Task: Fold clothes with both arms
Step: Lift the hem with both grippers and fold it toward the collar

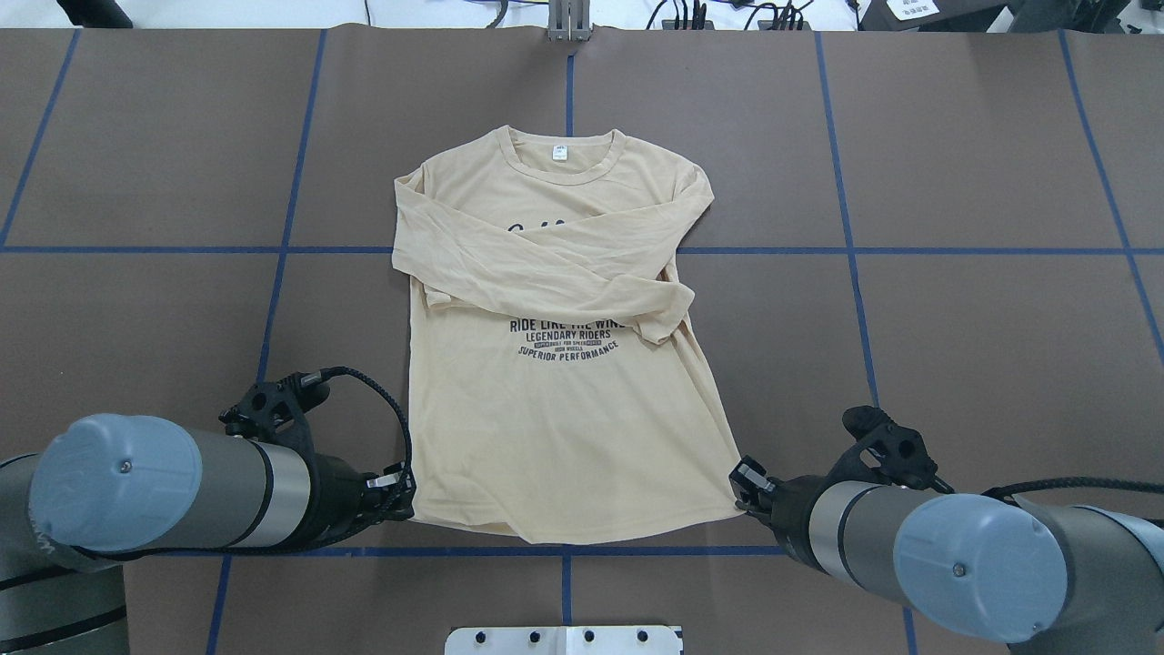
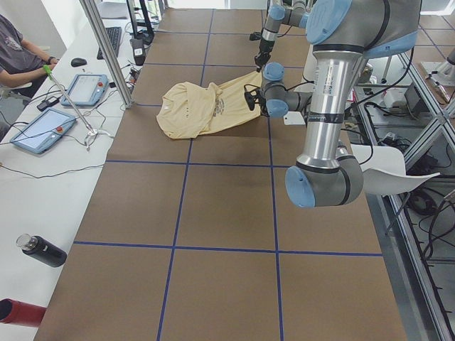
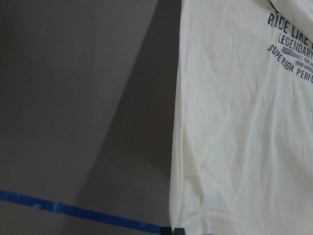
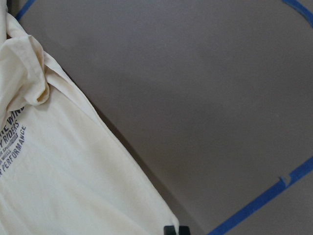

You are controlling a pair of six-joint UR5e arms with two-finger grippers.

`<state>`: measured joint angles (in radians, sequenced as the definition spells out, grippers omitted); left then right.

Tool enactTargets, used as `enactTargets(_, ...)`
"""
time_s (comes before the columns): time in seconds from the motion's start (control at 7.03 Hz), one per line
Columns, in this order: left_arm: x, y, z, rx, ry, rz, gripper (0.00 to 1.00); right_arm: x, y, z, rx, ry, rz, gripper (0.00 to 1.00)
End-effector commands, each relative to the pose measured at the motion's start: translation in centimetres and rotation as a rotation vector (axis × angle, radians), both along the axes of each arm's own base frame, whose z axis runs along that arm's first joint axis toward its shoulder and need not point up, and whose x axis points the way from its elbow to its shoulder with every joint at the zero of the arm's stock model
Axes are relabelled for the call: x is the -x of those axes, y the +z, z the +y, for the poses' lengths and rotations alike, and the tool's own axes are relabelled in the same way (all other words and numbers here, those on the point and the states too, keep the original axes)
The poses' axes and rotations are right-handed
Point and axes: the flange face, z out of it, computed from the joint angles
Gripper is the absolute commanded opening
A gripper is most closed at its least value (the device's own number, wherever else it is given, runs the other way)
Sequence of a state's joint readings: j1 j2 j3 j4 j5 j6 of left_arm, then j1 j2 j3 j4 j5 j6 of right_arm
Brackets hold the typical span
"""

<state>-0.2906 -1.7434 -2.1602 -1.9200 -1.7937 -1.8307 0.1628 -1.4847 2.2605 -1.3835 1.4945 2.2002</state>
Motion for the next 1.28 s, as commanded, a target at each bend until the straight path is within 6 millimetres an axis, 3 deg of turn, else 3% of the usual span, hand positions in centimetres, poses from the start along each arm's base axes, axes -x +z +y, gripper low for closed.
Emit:
enactTargets(0.0,0.4,-1.7,1.2,-0.004,0.023,0.034,0.00,-0.4,-0.7,0.1,0.009,0.005,-0.001,0.00)
enactTargets(0.14,0.4,-1.3,0.6,-0.082,0.050,0.009,0.00,-0.7,-0.7,-2.4,-0.005,0.039,0.008,0.00)
enactTargets(0.28,0.6,-1.8,-0.6,-0.154,0.061,-0.005,0.00,0.1,-2.2,-5.9,-0.059,0.052,0.008,0.00)
enactTargets(0.43,2.2,-2.4,-4.2,-0.230,0.018,-0.010,0.00,0.5,-3.3,-10.4,-0.076,0.039,0.051,0.00)
enactTargets(0.57,3.1,-1.8,-7.0,-0.292,0.003,-0.039,0.00,0.0,-3.4,-15.6,-0.094,0.013,0.085,0.00)
enactTargets(0.71,3.3,-2.1,-11.7,-0.325,-0.055,-0.065,0.00,-1.2,-2.4,-20.4,-0.115,0.000,0.127,0.00)
enactTargets(0.85,2.0,-1.3,-16.3,-0.345,-0.087,-0.110,0.00,-1.8,-1.7,-23.4,-0.138,-0.004,0.159,0.00)
enactTargets(1.0,2.5,-0.6,-20.1,-0.379,-0.109,-0.153,0.00,-1.0,-1.5,-26.1,-0.144,0.001,0.188,0.00)
enactTargets(1.14,4.6,-0.1,-22.4,-0.405,-0.136,-0.181,0.00,-0.4,-1.9,-28.6,-0.140,0.019,0.202,0.00)
